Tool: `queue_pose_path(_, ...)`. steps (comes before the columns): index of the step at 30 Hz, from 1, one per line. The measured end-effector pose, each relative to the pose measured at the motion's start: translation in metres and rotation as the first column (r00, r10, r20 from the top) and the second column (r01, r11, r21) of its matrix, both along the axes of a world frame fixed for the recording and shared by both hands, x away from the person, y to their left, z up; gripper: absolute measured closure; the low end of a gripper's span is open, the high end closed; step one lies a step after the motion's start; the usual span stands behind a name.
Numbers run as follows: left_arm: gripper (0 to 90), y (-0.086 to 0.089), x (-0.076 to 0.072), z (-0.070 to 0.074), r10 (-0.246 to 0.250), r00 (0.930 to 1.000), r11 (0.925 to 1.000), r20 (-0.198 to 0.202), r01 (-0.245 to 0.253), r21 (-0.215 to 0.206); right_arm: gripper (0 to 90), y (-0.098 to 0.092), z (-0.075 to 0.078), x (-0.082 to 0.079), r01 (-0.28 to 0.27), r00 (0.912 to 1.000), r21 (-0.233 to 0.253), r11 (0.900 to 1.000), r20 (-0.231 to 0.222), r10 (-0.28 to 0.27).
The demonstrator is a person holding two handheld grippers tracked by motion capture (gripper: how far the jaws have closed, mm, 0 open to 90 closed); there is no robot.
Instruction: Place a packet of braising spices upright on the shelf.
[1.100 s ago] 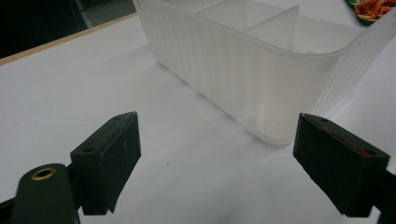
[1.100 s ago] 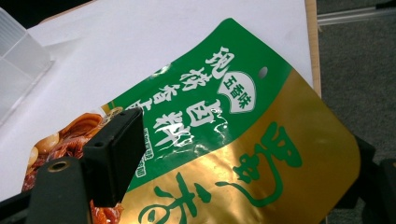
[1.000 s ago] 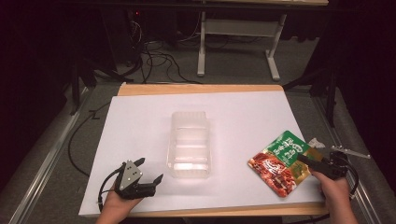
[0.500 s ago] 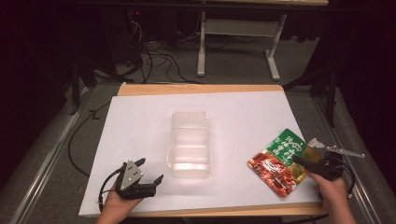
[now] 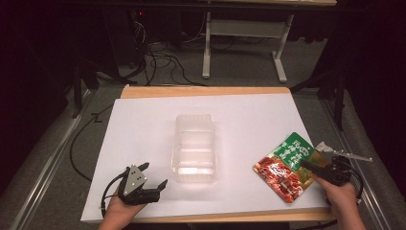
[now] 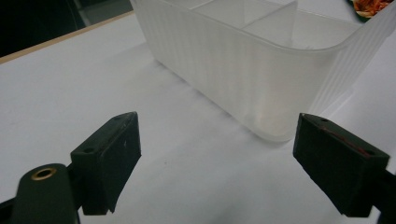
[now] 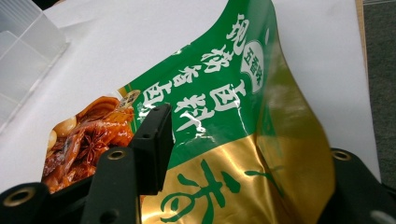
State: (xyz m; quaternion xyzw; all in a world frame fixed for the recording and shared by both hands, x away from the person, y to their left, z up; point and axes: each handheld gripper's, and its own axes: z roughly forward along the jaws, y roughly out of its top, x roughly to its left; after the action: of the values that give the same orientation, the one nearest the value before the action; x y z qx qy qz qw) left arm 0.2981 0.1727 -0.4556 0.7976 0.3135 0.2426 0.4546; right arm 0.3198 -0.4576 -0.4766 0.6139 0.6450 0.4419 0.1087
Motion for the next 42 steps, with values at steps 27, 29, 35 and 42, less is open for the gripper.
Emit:
queue_pose_path(27, 15.5, 0.0, 0.0, 0.0, 0.002, 1.0, 1.0, 0.003, -0.002, 0.005, 88.4, -0.003, 0.013, -0.011, 0.032, 0.9961, 0.028, 0.999, 0.082, -0.034)
queue_pose_path(29, 15.5, 0.0, 0.0, 0.0, 0.003, 1.0, 1.0, 0.006, -0.003, 0.005, 89.6, -0.002, 0.016, -0.012, 0.028, 0.9953, 0.028, 0.999, 0.092, -0.03)
queue_pose_path(35, 15.5, 0.001, 0.0, 0.001, 0.006, 0.9999, 1.0, 0.009, -0.006, 0.001, 90.0, 0.012, 0.033, -0.016, -0.018, 0.9849, 0.022, 1.0, 0.172, 0.014)
queue_pose_path(42, 15.5, 0.001, -0.001, 0.001, 0.01, 0.9999, 1.0, 0.014, -0.01, -0.002, 90.0, 0.038, 0.056, -0.026, -0.061, 0.9597, -0.02, 0.998, 0.274, 0.064)
